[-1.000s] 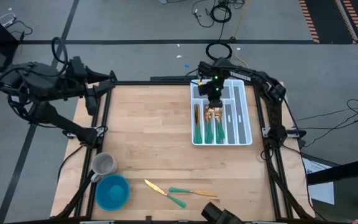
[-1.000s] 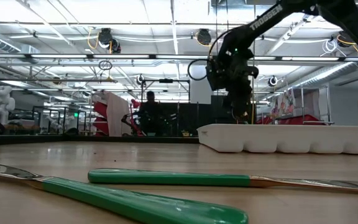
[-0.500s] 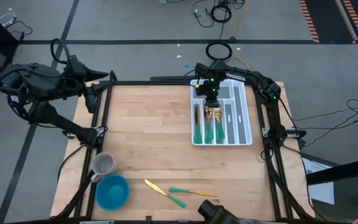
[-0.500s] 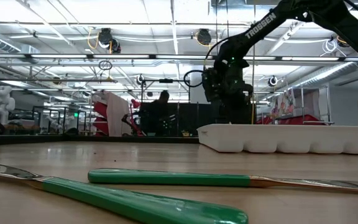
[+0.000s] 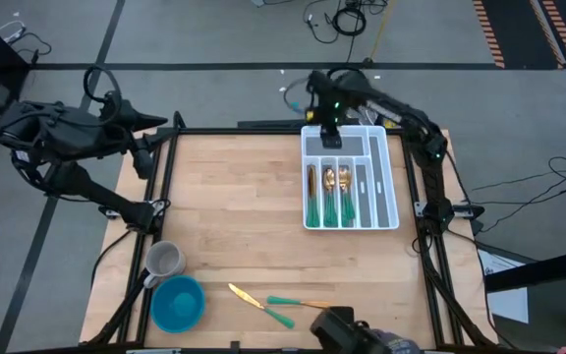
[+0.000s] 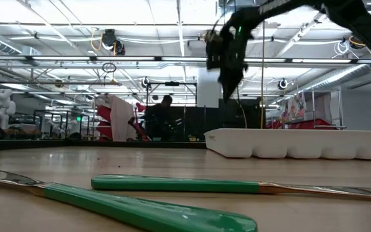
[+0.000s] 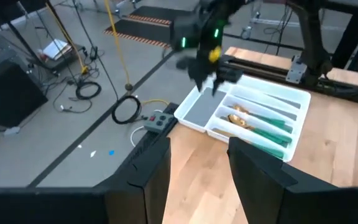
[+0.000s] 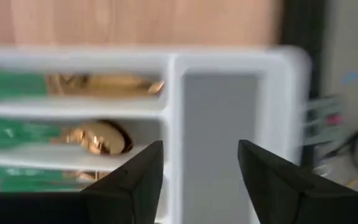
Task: Sort silverware
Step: Put the right green table knife into the white cutlery tray
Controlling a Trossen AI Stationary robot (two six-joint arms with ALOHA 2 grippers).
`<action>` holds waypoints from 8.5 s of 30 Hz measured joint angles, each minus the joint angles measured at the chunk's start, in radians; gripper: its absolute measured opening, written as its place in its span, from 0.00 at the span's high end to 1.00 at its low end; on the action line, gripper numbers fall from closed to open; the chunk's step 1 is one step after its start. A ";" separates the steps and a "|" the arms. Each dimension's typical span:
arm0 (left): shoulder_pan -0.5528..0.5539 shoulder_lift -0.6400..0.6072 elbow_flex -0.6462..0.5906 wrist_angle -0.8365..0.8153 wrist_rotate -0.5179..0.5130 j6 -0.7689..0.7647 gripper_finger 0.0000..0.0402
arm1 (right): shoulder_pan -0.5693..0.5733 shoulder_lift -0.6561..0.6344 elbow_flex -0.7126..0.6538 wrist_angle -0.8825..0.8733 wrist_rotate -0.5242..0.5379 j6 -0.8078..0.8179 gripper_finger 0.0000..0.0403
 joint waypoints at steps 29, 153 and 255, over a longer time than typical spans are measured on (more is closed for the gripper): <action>-0.160 0.294 -0.436 0.287 0.363 -0.147 0.58 | 1.098 -0.638 -0.422 0.054 0.119 0.999 0.51; -0.684 0.357 -0.437 0.191 0.118 -0.529 0.58 | 1.114 0.201 -0.363 0.409 0.051 1.141 0.98; -0.668 0.357 -0.437 0.044 -0.126 -0.739 0.58 | 0.642 -0.210 -0.747 0.599 0.434 -0.952 1.00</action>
